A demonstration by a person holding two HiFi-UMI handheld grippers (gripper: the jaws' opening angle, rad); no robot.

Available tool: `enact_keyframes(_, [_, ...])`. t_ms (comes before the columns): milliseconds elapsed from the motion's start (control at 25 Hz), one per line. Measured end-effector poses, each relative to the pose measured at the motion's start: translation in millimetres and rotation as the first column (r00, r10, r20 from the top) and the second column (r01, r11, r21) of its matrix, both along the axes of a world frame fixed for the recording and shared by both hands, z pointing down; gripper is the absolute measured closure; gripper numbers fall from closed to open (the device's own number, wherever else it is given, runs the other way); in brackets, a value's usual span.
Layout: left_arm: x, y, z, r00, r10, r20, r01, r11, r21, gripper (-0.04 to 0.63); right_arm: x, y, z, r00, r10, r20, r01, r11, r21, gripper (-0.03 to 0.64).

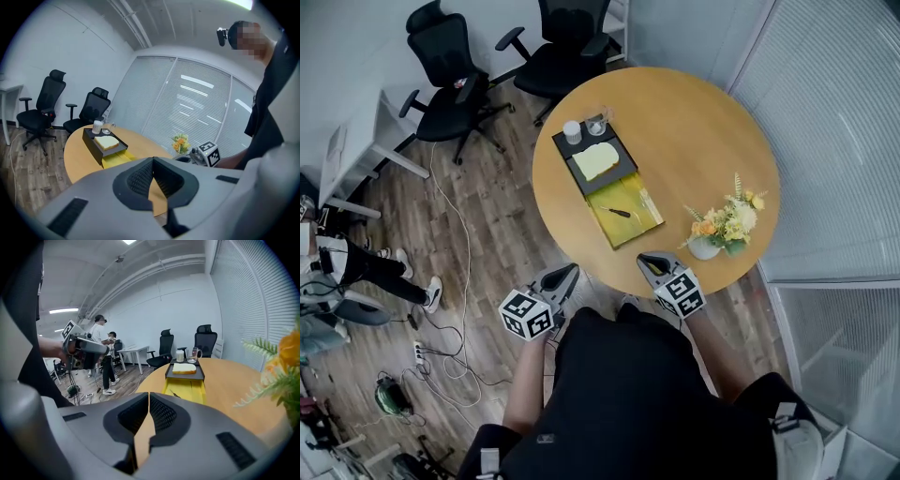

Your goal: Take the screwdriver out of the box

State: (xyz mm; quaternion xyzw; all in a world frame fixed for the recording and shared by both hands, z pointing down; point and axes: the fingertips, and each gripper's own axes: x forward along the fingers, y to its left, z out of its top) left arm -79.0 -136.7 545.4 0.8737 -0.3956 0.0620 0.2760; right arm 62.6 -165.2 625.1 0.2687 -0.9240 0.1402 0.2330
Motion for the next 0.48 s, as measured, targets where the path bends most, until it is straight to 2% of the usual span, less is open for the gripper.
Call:
enact_keyframes(200, [6.9,-6.4,1.7,0.999,0.010,0.041,-0.009,1.000,-0.007,0.589,-6.8,-4.1,8.4,0.999,-0.026,0.020,0.027,0.999,-0.019,0.609])
enact_keyframes(360, [9.6,-25.2,-1.9,1.000,0.009,0.006,-0.009,1.000,-0.007,0.589,-11.5,-13.5,14.0,0.999,-0.030,0.013,0.030,0.999,-0.031,0.609])
enact_keyframes(480, [10.3,-37.0,2.0,0.999,0.042,0.001,-0.042,0.999,-0.015,0.589,-15.1,-20.2,17.0,1.000,-0.016,0.001,0.016,0.999,-0.038,0.609])
